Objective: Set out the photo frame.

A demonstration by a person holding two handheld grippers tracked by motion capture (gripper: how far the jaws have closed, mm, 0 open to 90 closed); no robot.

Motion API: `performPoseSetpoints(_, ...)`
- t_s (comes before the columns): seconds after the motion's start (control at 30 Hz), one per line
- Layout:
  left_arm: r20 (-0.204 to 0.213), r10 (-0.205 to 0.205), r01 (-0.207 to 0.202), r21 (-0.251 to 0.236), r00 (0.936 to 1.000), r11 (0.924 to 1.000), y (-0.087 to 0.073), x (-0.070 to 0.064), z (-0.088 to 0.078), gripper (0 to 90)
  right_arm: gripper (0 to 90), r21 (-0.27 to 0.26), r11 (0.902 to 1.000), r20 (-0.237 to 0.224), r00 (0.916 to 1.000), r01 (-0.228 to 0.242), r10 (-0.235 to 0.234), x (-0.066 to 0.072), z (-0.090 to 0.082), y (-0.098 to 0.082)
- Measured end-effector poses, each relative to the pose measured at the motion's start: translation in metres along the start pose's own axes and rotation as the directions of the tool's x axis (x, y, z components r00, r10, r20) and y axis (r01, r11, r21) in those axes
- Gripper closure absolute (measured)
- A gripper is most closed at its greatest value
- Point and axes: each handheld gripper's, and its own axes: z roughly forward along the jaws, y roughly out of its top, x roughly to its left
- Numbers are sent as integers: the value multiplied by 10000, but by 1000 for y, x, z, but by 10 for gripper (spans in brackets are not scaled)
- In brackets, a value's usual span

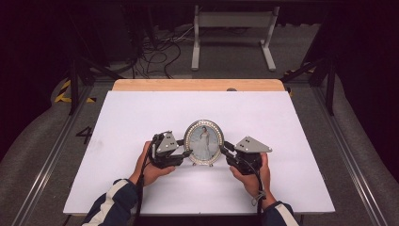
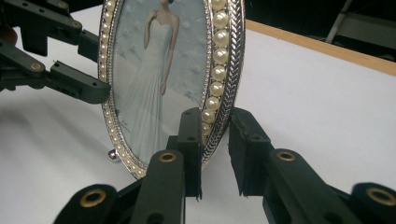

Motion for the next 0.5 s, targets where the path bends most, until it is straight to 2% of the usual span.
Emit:
performPoseSetpoints(0.07,-1,10,-10,-36,10000,10000,0,0,-1,546,754,16,9996,43,9996,287,-287,0,-1,-1)
performPoseSetpoints(0.27,-95,199,-199,-22,9998,9998,-1,-1,-6,527,740,21,9988,-78,9988,481,-480,-3,-4,-1)
performPoseSetpoints(0.5,-190,404,-404,16,9990,9992,0,-3,-7,501,705,-4,9956,-166,9955,936,-936,-4,-7,0)
